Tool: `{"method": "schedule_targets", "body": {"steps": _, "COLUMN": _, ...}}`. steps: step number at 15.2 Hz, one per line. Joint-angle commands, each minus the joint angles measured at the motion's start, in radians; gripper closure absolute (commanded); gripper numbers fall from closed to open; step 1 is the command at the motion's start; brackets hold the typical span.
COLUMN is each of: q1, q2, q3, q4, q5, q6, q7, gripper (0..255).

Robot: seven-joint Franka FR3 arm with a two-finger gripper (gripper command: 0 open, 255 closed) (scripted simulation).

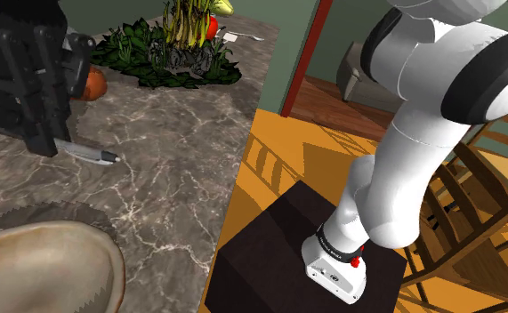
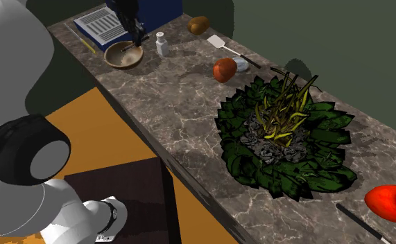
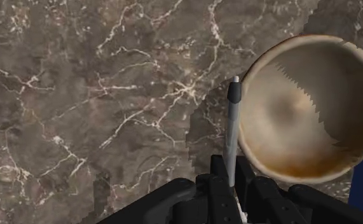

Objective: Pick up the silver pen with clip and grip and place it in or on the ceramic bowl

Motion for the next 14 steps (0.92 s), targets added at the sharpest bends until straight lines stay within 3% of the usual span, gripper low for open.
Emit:
{"method": "schedule_targets", "body": {"steps": 1, "q1": 0.04, "q2": 0.029, "q3": 0.023, "q4": 0.038, "q5": -0.019, "q6": -0.01, "q7": 0.059, "gripper": 255}}
{"method": "schedule_targets", "body": {"steps": 7, "q1": 0.195, "q2": 0.173, "q3": 0.076, "q4": 0.224, "q5": -0.113, "q6": -0.063, "q7": 0.225, "gripper": 255}}
{"method": "schedule_targets", "body": {"steps": 14, "q1": 0.149, "q2": 0.096, "q3": 0.071, "q4": 0.02, "q5": -0.068, "q6": 0.073, "q7": 0.204, "gripper": 255}}
